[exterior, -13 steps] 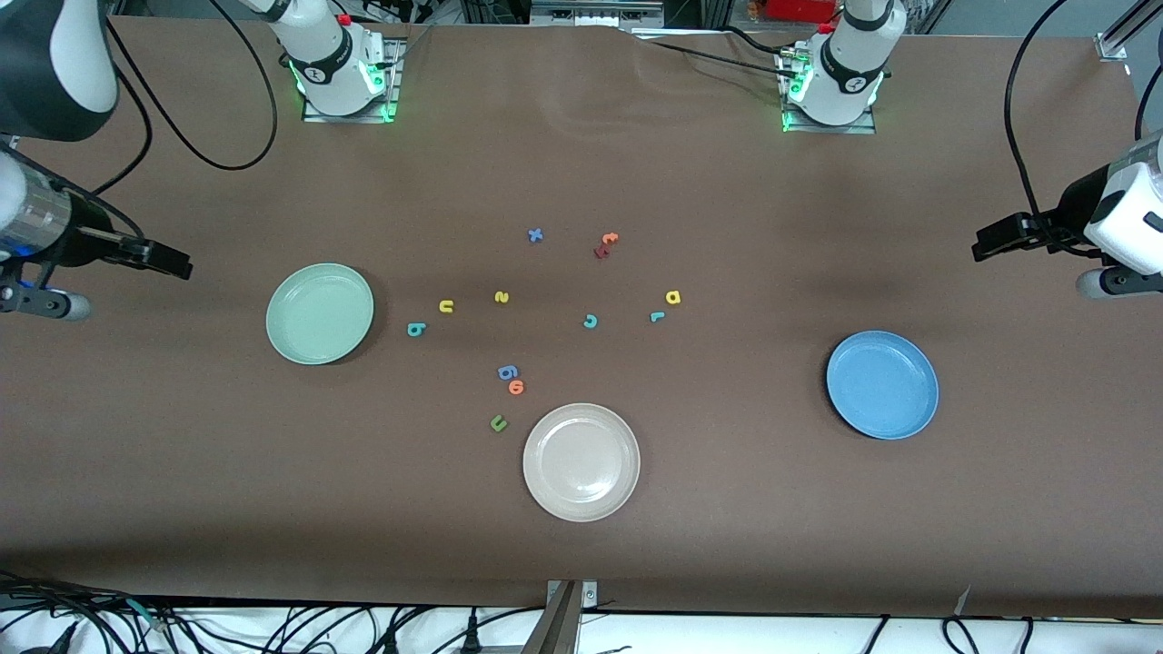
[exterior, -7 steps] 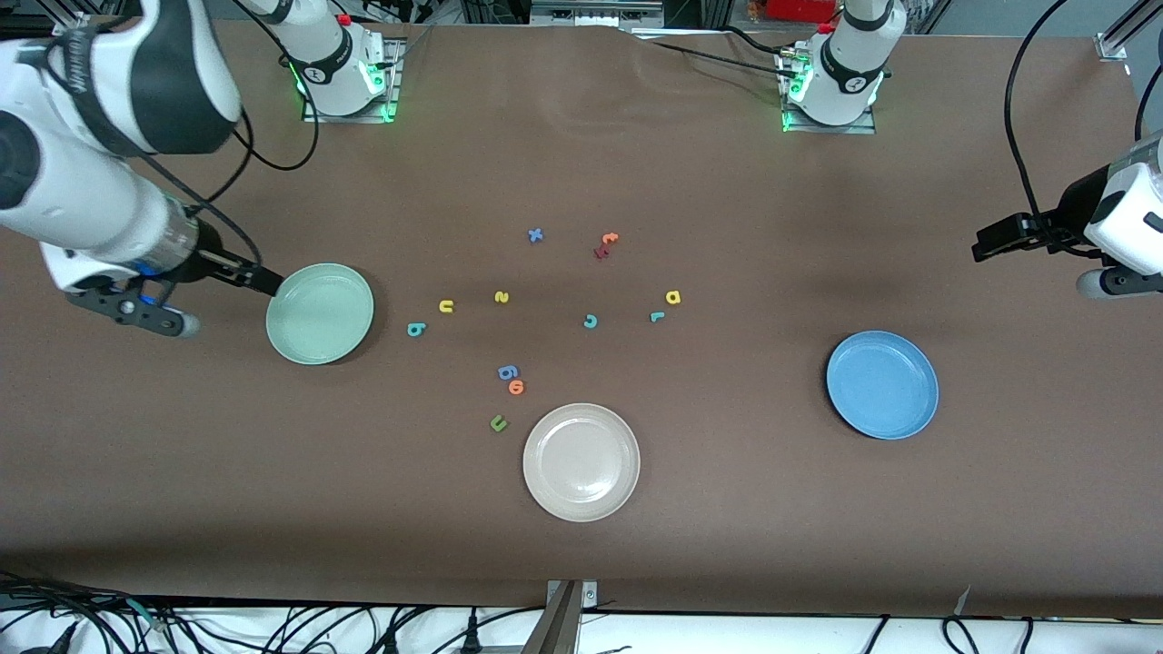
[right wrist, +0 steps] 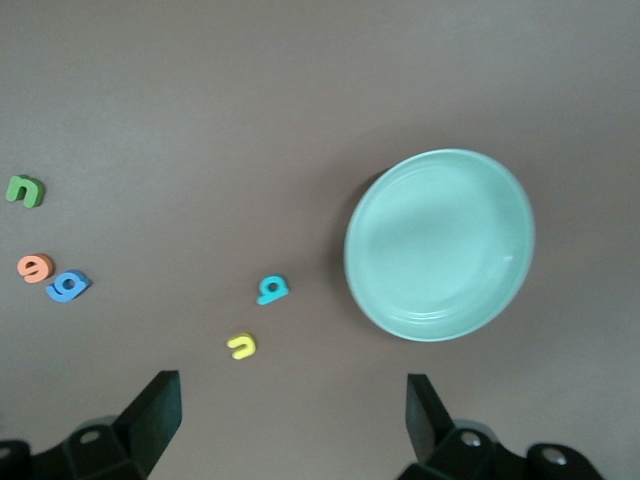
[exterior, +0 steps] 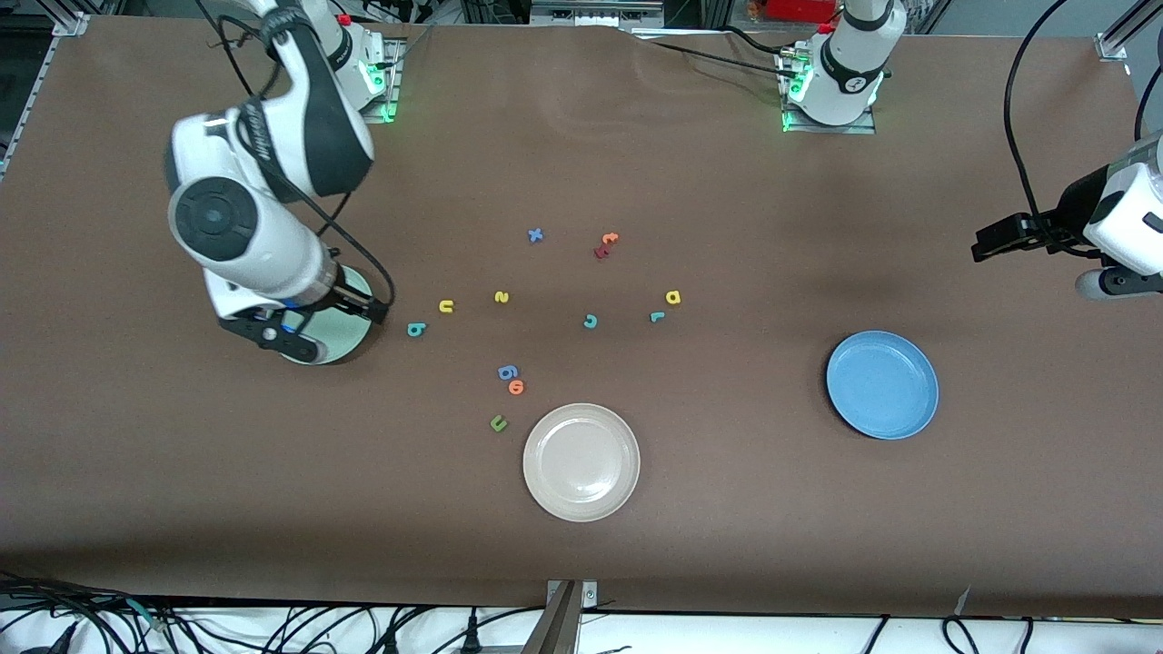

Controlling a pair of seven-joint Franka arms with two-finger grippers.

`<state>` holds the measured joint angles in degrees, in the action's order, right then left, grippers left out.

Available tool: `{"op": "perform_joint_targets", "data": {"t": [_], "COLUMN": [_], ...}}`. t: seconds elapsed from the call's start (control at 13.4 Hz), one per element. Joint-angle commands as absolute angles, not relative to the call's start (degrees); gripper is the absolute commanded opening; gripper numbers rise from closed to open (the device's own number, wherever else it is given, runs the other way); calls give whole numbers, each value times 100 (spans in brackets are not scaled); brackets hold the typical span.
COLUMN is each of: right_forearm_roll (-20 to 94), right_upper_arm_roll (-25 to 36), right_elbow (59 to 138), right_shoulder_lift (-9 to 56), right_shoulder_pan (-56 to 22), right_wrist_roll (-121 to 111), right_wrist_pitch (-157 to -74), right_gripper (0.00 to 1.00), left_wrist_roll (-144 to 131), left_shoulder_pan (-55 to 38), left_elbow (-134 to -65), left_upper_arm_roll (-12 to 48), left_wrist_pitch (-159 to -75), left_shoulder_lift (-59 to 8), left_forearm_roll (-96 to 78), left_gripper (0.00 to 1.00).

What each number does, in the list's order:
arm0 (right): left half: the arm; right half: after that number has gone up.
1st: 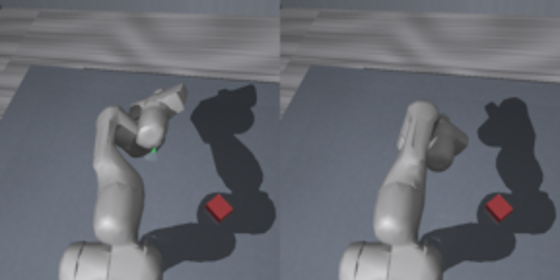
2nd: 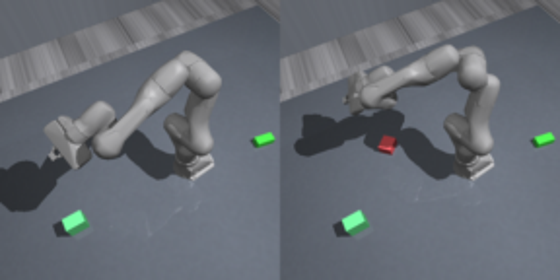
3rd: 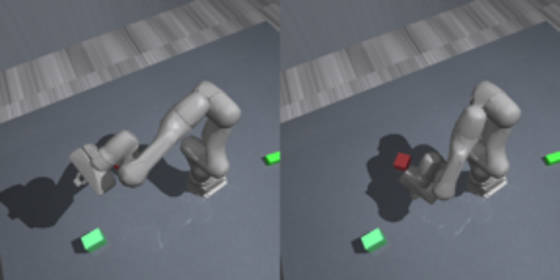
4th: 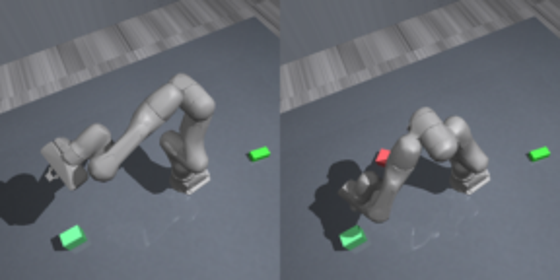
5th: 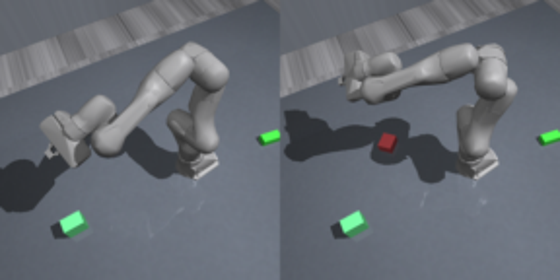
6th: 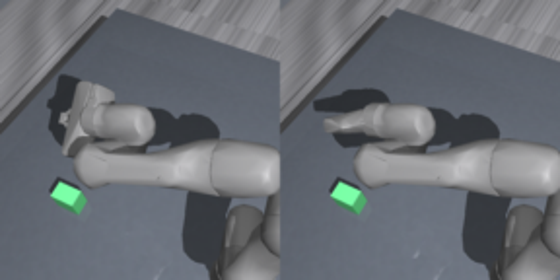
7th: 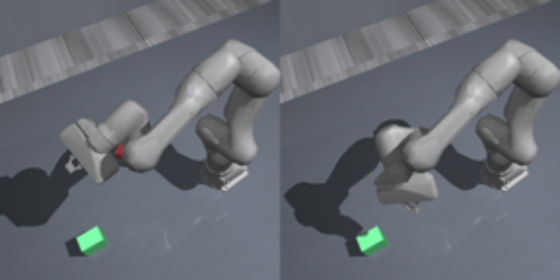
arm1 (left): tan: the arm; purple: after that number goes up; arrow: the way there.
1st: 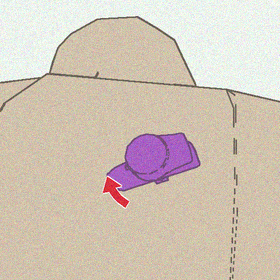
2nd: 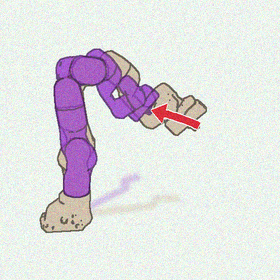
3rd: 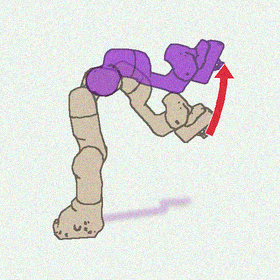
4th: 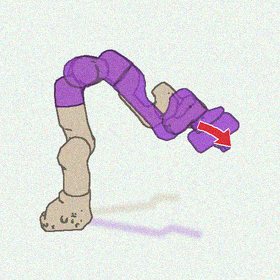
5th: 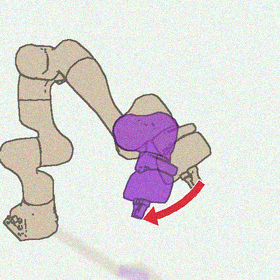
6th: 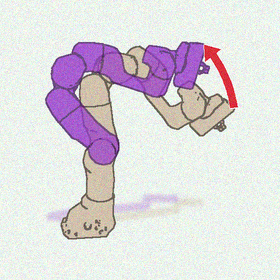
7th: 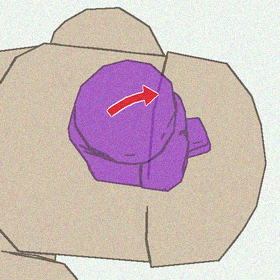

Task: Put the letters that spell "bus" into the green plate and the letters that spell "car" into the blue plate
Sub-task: 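Reach the right gripper down to the yellow u letter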

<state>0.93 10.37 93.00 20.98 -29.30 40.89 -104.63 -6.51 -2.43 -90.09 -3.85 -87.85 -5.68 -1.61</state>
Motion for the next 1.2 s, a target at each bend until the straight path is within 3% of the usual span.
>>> {"op": "perform_joint_targets", "data": {"t": [0.0, 0.45, 0.82, 0.97, 1.12], "right_forearm_roll": [412, 589, 598, 598, 589], "right_upper_arm_roll": [1064, 510, 387, 291, 220], "right_elbow": [9859, 11380, 11882, 11935, 12154], "right_shoulder_lift": [2109, 2100, 2408, 2522, 2610], "right_shoulder_pan": [-3023, -3032, -3032, -3041, -3032], "right_wrist_roll": [4192, 4658, 4667, 4658, 4422], "right_wrist_pitch": [-11080, -12934, -13728, -13920, -14560], "right_gripper": [99, 99, 98, 92, 92], "left_wrist_roll": [-633, -642, -642, -642, -651], "left_shoulder_pan": [-308, -316, -448, -440, -474], "left_elbow": [-8842, -8850, -8833, -8833, -8833], "left_upper_arm_roll": [-404, -404, -404, -413, -404], "left_wrist_pitch": [-8728, -8719, -8675, -8684, -8684], "left_shoulder_lift": [-642, -642, -642, -676, -677], "left_forearm_roll": [-53, -70, -106, -140, -237], "left_gripper": [100, 100, 100, 100, 100]}}
